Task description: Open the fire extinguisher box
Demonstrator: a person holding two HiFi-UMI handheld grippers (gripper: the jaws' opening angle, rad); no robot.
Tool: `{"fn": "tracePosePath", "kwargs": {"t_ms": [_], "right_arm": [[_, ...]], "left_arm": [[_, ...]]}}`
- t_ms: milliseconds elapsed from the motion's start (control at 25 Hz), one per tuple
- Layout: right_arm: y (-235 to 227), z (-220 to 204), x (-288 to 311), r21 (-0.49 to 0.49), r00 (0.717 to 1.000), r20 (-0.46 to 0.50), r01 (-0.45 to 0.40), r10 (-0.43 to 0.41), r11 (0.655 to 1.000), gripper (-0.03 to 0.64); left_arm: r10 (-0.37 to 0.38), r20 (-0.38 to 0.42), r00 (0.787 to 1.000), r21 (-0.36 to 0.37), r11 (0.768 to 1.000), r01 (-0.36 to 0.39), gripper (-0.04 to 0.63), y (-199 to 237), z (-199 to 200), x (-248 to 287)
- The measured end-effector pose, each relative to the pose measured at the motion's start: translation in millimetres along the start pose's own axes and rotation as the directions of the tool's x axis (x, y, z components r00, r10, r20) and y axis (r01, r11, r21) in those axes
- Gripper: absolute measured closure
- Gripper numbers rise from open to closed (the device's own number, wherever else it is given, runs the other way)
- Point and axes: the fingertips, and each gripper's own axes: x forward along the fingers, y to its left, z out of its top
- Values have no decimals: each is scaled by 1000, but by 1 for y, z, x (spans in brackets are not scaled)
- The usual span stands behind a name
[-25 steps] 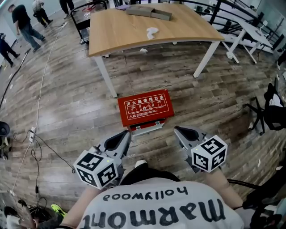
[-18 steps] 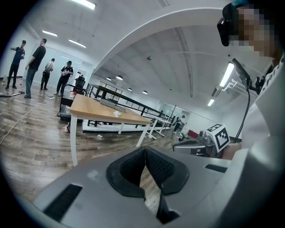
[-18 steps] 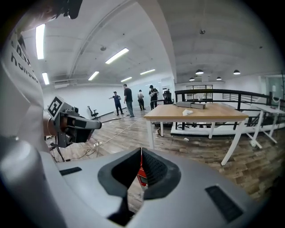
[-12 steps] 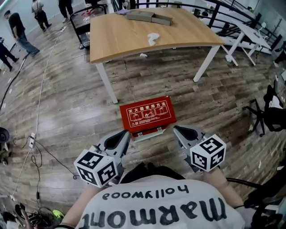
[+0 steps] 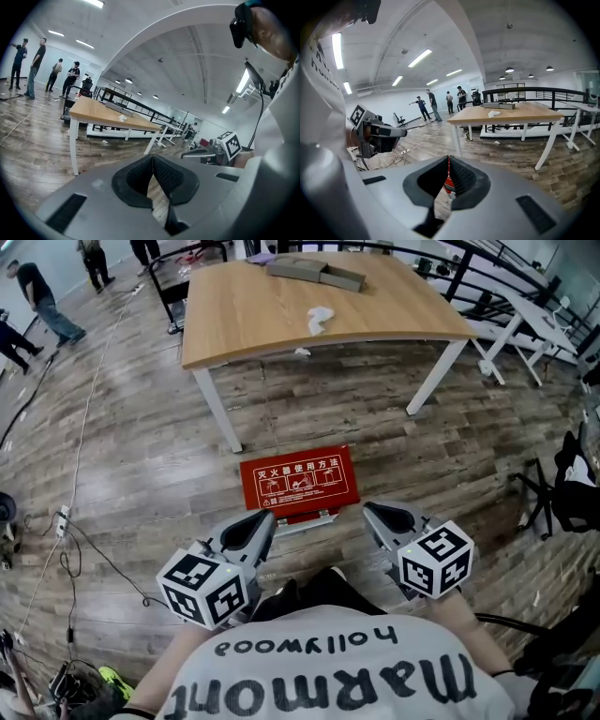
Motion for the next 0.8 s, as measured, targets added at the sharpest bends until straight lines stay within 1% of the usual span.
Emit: {"fn": "tracePosePath", "kwargs": {"t_ms": [120,200,240,320,360,440,520,640,680,720,760,800], "right_arm": [[-17,-2,-2,0,1000,-7,-13,13,1000,605],[-28,-2,-2,-4,1000,-7,-31,31,1000,604],[-33,-1,-1,-9,999,-3,-42,42,999,604],[-42,0,0,-29,998,-1,-70,70,997,604],[-46,-1,1,-46,996,-9,-87,87,995,604],[-52,-5,4,-93,992,-39,-125,122,988,604],[-59,-12,8,-139,985,-75,-163,154,977,604],[-71,-28,15,-166,972,-119,-221,203,961,604],[-75,-34,19,-174,968,-134,-235,213,956,603],[-80,-40,24,-190,964,-151,-244,217,951,601],[-84,-47,30,-212,961,-172,-251,217,944,588],[-87,-54,36,-240,956,-198,-259,214,935,535]], "left_arm": [[23,-3,1000,-3,1000,-23,589,-5,0,13],[34,20,999,-2,999,-34,589,-6,2,20],[32,45,998,12,999,-33,589,-7,4,23],[28,85,996,65,997,-34,589,-7,5,29],[33,87,996,92,995,-41,588,-5,2,32],[52,64,997,126,990,-60,588,-1,-9,38],[83,44,996,134,987,-88,586,4,-20,44],[162,39,986,130,978,-165,582,16,-34,56],[190,33,981,135,972,-193,541,20,-40,59],[215,18,976,148,965,-216,452,24,-46,63],[237,-4,972,170,957,-233,405,28,-53,67],[259,-32,965,203,947,-248,368,32,-61,71]]}}
